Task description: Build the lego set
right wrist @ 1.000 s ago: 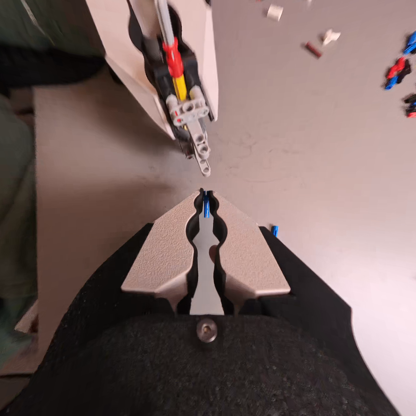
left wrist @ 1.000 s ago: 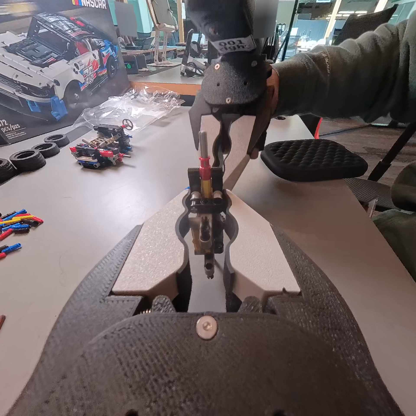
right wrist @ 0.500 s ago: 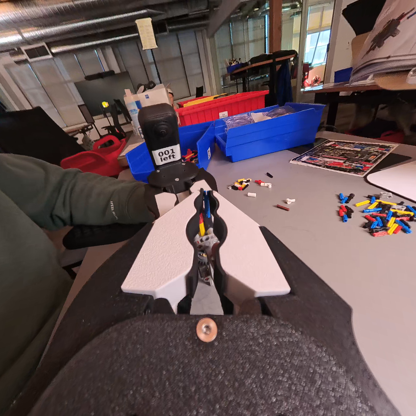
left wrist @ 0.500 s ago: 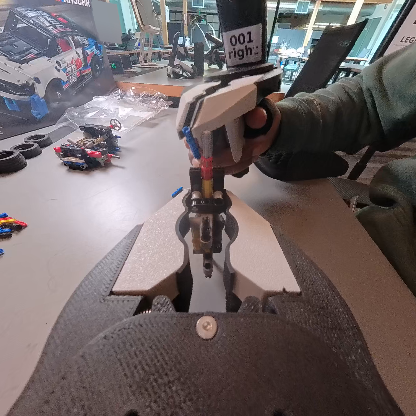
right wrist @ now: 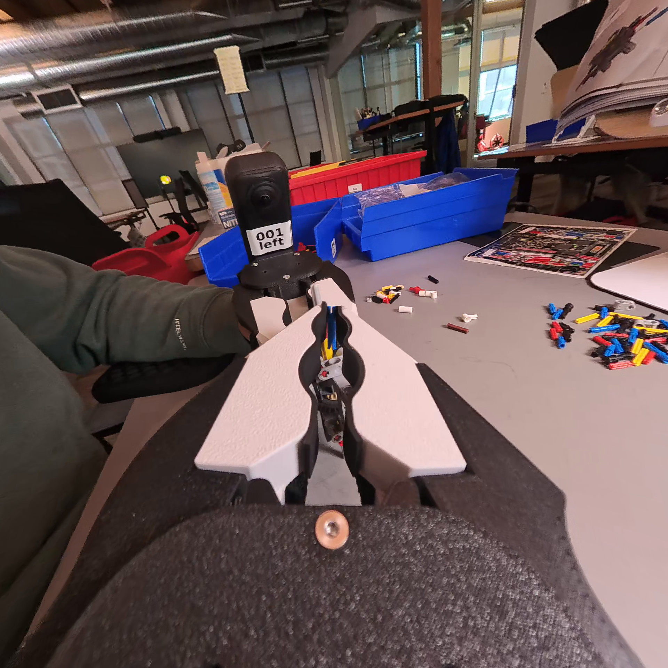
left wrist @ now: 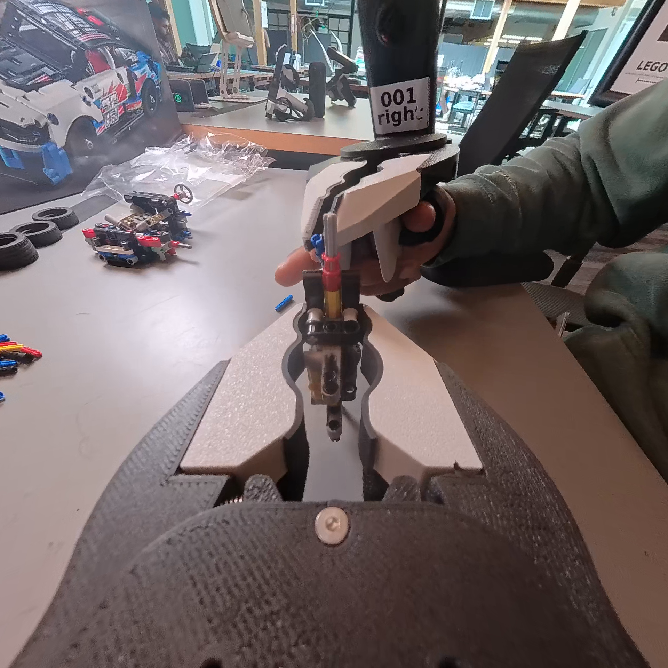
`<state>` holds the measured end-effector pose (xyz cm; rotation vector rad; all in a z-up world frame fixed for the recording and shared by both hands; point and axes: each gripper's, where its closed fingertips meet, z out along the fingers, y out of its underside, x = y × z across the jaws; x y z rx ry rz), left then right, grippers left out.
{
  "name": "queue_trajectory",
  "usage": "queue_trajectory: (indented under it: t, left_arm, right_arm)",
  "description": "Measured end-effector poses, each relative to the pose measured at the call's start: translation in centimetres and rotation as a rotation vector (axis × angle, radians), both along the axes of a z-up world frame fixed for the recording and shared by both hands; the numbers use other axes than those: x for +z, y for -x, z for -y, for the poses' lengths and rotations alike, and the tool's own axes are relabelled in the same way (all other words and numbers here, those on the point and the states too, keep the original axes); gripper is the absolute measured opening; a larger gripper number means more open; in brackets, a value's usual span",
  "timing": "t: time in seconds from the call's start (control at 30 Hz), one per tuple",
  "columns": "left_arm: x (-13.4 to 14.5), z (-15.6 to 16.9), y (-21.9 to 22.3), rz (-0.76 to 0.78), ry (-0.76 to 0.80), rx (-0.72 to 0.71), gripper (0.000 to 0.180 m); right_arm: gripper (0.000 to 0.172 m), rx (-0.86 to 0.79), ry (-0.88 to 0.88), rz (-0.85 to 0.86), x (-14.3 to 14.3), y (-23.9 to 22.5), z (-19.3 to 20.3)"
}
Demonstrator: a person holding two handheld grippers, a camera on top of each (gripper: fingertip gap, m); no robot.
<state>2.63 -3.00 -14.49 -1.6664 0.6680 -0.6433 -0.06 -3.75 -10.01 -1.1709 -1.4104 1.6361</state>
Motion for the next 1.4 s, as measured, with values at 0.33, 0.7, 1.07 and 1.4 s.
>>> queue_trajectory:
  t: [0.33, 0.7, 1.07, 1.4]
  left_arm:
    - [0.0, 0.0, 0.1, 0.004, 0.009, 0.000, 0.025]
    - [-0.4, -0.4, 0.9, 0.029, 0.060, 0.034, 0.025]
    - [-0.4, -0.4, 0.7, -0.022, 0.022, 0.043, 0.025]
    - [-0.4, 0.1, -0.2, -0.134, -0.052, 0.013, 0.024]
  right_arm:
    - [0.003, 0.015, 0.057, 0.047, -0.7, 0.1, 0.0]
    - [0.003, -0.116, -0.024, 0.060, -1.6, 0.9, -0.4]
    - [0.015, -0.018, -0.216, 0.123, -0.7, -0.8, -0.6]
    - [0.025, 0.454, -0.572, 0.599, -1.3, -1.5, -0.3]
